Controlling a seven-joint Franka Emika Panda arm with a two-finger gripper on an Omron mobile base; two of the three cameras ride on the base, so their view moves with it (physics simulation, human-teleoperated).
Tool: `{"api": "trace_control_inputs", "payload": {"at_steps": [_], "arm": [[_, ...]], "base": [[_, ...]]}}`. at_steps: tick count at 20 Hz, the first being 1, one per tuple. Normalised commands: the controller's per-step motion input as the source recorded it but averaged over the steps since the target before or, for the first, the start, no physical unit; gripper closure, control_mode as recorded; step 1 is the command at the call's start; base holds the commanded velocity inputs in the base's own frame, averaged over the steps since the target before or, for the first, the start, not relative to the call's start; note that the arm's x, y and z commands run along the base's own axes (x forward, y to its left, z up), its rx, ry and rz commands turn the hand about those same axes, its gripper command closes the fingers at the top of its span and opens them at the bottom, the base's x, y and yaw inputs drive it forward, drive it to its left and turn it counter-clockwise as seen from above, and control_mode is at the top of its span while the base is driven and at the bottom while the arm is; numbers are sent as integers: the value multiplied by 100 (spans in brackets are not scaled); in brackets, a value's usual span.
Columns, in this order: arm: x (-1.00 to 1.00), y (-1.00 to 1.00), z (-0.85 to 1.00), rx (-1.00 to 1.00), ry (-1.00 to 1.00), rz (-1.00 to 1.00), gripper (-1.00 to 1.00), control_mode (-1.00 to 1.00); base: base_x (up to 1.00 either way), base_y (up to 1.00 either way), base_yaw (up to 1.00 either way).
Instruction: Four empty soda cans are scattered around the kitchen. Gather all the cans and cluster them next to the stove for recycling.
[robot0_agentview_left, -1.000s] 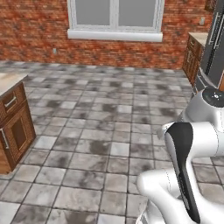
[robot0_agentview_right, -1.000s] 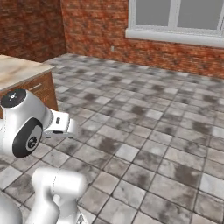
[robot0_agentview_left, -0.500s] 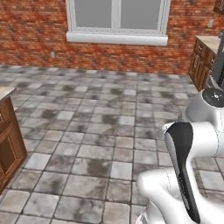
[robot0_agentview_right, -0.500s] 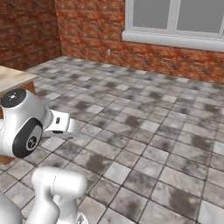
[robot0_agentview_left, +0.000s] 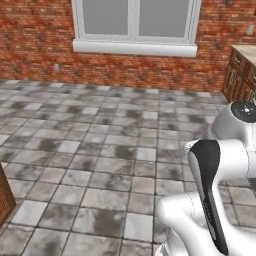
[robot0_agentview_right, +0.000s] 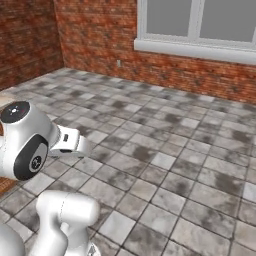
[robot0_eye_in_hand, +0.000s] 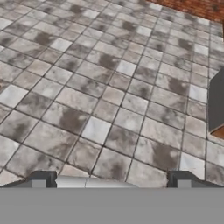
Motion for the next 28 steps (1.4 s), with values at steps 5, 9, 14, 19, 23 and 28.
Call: {"api": "trace_control_inputs", "payload": {"at_steps": [5, 9, 14, 19, 23, 28], "arm": [[0, 0, 0, 0, 0, 0, -100, 100], [0, 0, 0, 0, 0, 0, -100, 100], [0, 0, 0, 0, 0, 0, -100, 100], [0, 0, 0, 0, 0, 0, -100, 100], [0, 0, 0, 0, 0, 0, -100, 100], [0, 0, 0, 0, 0, 0, -100, 100]], "base": [[100, -19, 7], [100, -9, 4], [100, -3, 2], [100, 0, 4], [100, -2, 12], [100, 0, 10]]}}
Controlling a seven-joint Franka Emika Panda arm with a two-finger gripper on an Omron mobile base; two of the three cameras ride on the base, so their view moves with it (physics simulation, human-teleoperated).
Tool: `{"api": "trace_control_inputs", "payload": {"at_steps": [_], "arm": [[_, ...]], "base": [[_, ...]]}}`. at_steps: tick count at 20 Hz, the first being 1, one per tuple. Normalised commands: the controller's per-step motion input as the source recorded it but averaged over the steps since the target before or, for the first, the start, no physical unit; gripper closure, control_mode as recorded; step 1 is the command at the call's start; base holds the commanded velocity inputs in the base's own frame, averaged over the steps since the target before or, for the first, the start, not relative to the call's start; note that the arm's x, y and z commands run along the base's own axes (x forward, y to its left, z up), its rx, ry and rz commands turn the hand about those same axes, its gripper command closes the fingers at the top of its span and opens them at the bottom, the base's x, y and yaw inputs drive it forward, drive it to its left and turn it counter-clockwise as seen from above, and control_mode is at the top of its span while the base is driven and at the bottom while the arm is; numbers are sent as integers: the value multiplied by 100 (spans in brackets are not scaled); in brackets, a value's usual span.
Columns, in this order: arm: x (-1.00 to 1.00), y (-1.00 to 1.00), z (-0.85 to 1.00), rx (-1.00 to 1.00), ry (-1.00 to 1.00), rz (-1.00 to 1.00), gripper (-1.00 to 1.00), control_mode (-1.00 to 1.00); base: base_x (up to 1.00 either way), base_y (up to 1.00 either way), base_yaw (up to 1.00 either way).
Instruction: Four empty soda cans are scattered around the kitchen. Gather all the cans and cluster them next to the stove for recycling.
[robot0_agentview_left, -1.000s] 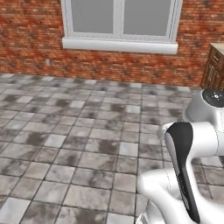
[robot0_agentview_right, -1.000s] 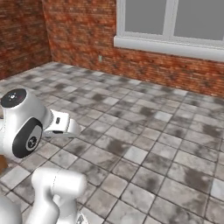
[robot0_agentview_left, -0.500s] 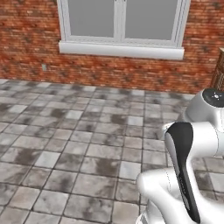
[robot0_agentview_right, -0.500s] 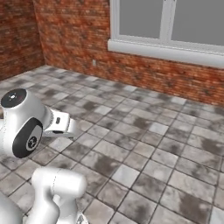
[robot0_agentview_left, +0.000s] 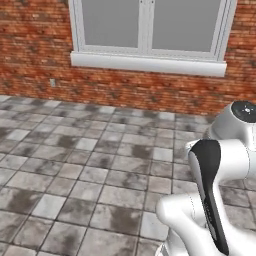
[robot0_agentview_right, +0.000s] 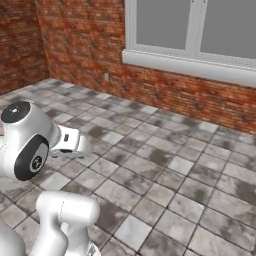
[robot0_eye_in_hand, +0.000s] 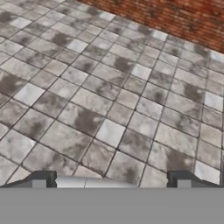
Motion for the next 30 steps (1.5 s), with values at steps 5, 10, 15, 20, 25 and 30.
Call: {"api": "trace_control_inputs", "payload": {"at_steps": [5, 10, 15, 20, 25, 30], "arm": [[0, 0, 0, 0, 0, 0, -100, 100], [0, 0, 0, 0, 0, 0, -100, 100], [0, 0, 0, 0, 0, 0, -100, 100], [0, 0, 0, 0, 0, 0, -100, 100], [0, 0, 0, 0, 0, 0, -100, 100], [0, 0, 0, 0, 0, 0, -100, 100]], "base": [[100, 0, 19], [81, 0, 35], [42, 2, 45], [22, 2, 50], [14, 0, 50], [11, 0, 50]]}}
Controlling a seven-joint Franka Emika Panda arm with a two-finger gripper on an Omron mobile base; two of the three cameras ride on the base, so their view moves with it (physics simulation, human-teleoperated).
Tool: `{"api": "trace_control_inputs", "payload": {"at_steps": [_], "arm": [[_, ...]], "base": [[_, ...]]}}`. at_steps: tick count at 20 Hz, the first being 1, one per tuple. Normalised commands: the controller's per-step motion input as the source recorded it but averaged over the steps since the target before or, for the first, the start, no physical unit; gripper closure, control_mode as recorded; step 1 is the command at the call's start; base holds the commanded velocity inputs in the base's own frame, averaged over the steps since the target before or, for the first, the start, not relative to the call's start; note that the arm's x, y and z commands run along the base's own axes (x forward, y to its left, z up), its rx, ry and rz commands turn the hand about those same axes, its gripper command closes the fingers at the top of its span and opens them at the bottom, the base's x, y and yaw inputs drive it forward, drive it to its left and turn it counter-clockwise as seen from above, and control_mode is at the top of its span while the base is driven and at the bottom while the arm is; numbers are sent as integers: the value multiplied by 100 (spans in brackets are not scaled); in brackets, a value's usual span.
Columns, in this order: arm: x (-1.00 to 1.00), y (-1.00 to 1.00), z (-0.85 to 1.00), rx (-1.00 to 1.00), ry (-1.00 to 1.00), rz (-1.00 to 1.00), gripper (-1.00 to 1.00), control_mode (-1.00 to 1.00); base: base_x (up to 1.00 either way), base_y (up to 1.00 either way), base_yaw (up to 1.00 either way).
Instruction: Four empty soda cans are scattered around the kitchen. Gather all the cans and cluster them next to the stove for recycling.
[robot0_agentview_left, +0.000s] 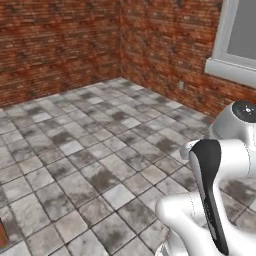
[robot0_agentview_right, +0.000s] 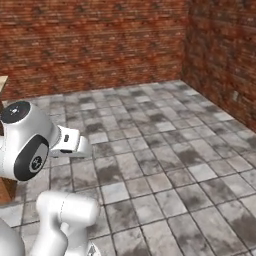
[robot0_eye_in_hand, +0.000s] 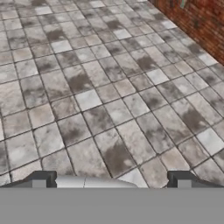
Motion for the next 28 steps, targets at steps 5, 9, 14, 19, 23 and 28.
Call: {"api": "trace_control_inputs", "payload": {"at_steps": [5, 9, 14, 19, 23, 28], "arm": [[0, 0, 0, 0, 0, 0, -100, 100], [0, 0, 0, 0, 0, 0, -100, 100], [0, 0, 0, 0, 0, 0, -100, 100], [0, 0, 0, 0, 0, 0, -100, 100], [0, 0, 0, 0, 0, 0, -100, 100], [0, 0, 0, 0, 0, 0, -100, 100]], "base": [[1, 0, 50], [0, 0, 50], [0, 0, 50], [0, 0, 50], [38, -11, 43], [60, -28, 31]]}}
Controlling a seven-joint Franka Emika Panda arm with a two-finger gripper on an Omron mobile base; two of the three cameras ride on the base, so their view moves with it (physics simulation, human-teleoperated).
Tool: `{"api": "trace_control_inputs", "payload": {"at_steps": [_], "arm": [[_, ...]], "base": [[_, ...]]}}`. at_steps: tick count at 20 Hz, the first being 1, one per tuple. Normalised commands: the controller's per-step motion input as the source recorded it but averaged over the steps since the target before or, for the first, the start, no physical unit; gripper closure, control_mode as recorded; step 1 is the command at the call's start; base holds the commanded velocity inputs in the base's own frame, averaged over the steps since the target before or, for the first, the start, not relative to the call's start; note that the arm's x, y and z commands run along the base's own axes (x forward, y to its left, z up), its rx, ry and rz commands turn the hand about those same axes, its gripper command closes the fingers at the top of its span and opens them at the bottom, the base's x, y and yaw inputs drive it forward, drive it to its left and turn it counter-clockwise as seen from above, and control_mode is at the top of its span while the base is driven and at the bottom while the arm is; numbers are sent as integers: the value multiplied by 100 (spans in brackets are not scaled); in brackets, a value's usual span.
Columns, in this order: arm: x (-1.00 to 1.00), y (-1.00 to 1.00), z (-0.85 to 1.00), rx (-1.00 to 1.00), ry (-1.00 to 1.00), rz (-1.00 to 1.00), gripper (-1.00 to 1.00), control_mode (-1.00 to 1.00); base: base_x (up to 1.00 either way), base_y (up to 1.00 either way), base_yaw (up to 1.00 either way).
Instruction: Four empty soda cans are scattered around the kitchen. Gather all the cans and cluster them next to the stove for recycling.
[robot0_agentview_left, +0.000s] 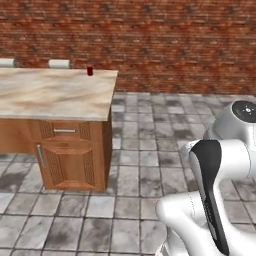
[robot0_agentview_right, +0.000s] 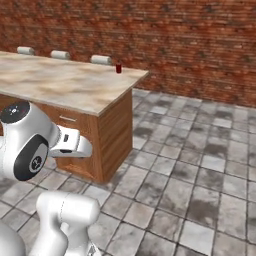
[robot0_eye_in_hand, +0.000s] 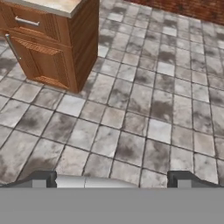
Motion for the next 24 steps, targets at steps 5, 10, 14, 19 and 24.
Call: {"api": "trace_control_inputs", "payload": {"at_steps": [5, 10, 14, 19, 24], "arm": [[0, 0, 0, 0, 0, 0, -100, 100], [0, 0, 0, 0, 0, 0, -100, 100], [0, 0, 0, 0, 0, 0, -100, 100], [0, 0, 0, 0, 0, 0, -100, 100], [0, 0, 0, 0, 0, 0, -100, 100]], "base": [[66, -34, 27], [64, -45, 23], [60, -54, 20], [52, -57, 21], [54, -51, 23]]}}
